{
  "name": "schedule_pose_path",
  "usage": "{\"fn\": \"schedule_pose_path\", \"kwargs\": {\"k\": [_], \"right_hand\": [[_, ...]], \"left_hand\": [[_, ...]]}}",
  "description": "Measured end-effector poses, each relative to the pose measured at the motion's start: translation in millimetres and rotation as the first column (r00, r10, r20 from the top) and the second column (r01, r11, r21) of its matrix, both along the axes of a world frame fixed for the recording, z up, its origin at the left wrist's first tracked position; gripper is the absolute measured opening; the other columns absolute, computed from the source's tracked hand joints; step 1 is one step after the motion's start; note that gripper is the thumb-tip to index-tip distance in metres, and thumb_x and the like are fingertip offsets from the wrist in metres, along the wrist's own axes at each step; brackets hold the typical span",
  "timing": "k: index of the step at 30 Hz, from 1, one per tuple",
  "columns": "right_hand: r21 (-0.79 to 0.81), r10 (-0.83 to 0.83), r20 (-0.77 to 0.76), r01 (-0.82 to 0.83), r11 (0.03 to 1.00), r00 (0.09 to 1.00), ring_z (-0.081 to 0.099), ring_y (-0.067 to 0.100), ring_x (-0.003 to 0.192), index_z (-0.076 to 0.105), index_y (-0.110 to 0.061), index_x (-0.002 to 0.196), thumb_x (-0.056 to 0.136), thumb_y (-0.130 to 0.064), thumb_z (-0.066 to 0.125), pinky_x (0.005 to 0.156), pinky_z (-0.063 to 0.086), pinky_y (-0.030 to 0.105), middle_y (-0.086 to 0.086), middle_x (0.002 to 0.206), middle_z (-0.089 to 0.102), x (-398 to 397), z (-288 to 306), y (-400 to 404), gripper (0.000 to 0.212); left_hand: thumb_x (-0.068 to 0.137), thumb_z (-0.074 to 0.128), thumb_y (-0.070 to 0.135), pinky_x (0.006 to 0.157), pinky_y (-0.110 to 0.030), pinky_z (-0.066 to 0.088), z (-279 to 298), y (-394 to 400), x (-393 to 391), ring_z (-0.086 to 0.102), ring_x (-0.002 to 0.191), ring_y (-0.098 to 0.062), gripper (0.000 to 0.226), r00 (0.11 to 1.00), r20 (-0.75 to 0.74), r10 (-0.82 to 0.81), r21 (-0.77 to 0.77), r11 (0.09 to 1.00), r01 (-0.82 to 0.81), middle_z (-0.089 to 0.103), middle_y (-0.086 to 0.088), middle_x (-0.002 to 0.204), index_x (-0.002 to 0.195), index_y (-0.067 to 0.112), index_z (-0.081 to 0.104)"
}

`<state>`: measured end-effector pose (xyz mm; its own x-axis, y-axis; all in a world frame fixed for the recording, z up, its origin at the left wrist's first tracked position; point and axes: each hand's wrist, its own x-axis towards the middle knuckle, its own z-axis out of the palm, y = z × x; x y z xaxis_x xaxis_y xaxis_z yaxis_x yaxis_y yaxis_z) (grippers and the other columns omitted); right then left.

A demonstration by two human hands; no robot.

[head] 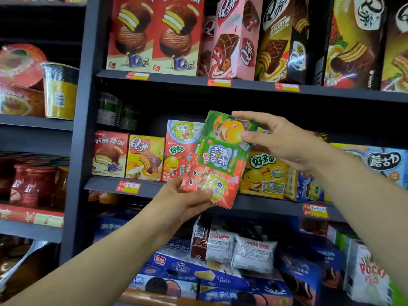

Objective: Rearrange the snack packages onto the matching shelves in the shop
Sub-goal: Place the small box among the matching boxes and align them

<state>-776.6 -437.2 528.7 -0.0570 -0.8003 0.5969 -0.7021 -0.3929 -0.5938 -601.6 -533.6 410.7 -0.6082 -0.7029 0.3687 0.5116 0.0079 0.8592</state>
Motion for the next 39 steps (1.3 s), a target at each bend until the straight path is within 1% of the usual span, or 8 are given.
{"fn": "schedule_pose_path", "kwargs": {"k": [6,13,17,21,25,30,34,39], "right_hand": [[-0.030,-0.064,0.050,0.066,0.997,0.997,0.061,0.014,0.109,0.061,-0.040,0.099,0.085,-0.016,0.067,0.103,0.046,0.040,-0.007,0.111,0.064,-1.3,-2.2,2.1,0.028],[-0.038,-0.186,0.022,0.186,0.982,0.982,0.067,0.020,0.097,0.064,-0.030,0.105,0.077,-0.026,0.075,0.090,0.055,0.042,0.005,0.110,0.066,7.6,5.0,-1.5,0.031],[-0.130,-0.446,-0.041,0.437,0.890,0.894,0.063,0.019,0.095,0.064,-0.036,0.100,0.062,-0.050,0.067,0.070,0.058,0.035,0.002,0.114,0.058,20.4,7.2,-9.3,0.041],[-0.217,-0.549,-0.246,0.507,0.834,0.799,0.060,0.012,0.073,0.062,-0.021,0.101,0.078,-0.052,0.062,0.046,0.043,0.022,0.005,0.112,0.052,39.6,7.1,-8.6,0.039],[-0.205,-0.400,-0.271,0.353,0.913,0.876,0.059,0.001,0.048,0.067,-0.020,0.091,0.078,-0.067,0.055,0.049,0.048,0.015,-0.006,0.080,0.065,49.8,14.2,-4.0,0.050],[-0.036,-0.198,-0.390,0.199,0.979,0.899,0.056,-0.019,0.069,0.060,-0.031,0.110,0.084,-0.035,0.067,0.058,0.044,0.002,-0.016,0.100,0.059,34.2,26.2,0.8,0.027],[0.076,-0.071,-0.149,0.083,0.994,0.986,0.068,0.008,0.096,0.056,-0.028,0.113,0.081,-0.018,0.071,0.086,0.055,0.024,-0.004,0.108,0.068,15.2,18.9,-6.2,0.036],[0.007,-0.107,-0.106,0.109,0.994,0.989,0.070,0.013,0.093,0.059,-0.025,0.111,0.077,-0.018,0.074,0.080,0.059,0.029,-0.005,0.104,0.069,11.9,15.6,-12.4,0.038]], "left_hand": [[0.081,0.062,-0.006,0.071,-0.027,0.059,-0.5,0.8,2.2,0.072,0.083,-0.021,0.031,1.000,-0.020,-0.002,-0.004,1.000,0.002,0.063,-0.015,0.109,0.105,0.012,0.053],[0.083,0.065,0.012,0.079,-0.033,0.058,-4.0,-9.2,7.9,0.071,0.090,-0.024,0.049,0.998,-0.010,0.055,-0.050,0.997,-0.055,0.060,-0.013,0.121,0.126,0.022,0.043],[0.063,0.080,0.040,0.090,-0.026,0.050,-6.6,-8.6,11.9,0.062,0.105,-0.004,0.080,0.981,0.093,0.171,-0.374,0.919,-0.125,0.038,0.016,0.137,0.129,0.050,0.037],[0.067,0.082,0.023,0.073,-0.003,0.046,-13.1,3.0,3.4,0.050,0.101,0.016,0.084,0.927,0.054,0.372,-0.651,0.717,-0.250,0.024,0.037,0.123,0.126,0.055,0.031],[0.075,0.076,0.018,0.075,-0.012,0.049,-9.3,-5.9,6.4,0.064,0.087,0.003,0.055,0.932,-0.022,0.362,-0.539,0.781,-0.316,0.066,0.018,0.100,0.113,0.045,0.047],[0.065,0.075,0.021,0.092,-0.042,0.052,-2.9,-27.4,10.7,0.065,0.107,-0.025,0.078,0.999,0.034,0.019,-0.355,0.935,-0.006,0.066,-0.003,0.120,0.133,0.030,0.040],[0.066,0.070,0.013,0.083,-0.041,0.057,0.7,-36.9,9.8,0.066,0.097,-0.041,0.066,0.976,0.084,-0.200,-0.289,0.933,0.216,0.069,-0.014,0.112,0.125,0.029,0.046],[0.079,0.070,0.017,0.074,-0.036,0.058,3.8,-40.3,4.9,0.069,0.087,-0.025,0.040,0.977,0.206,0.053,-0.381,0.924,0.031,0.067,-0.005,0.109,0.114,0.024,0.054]]}}
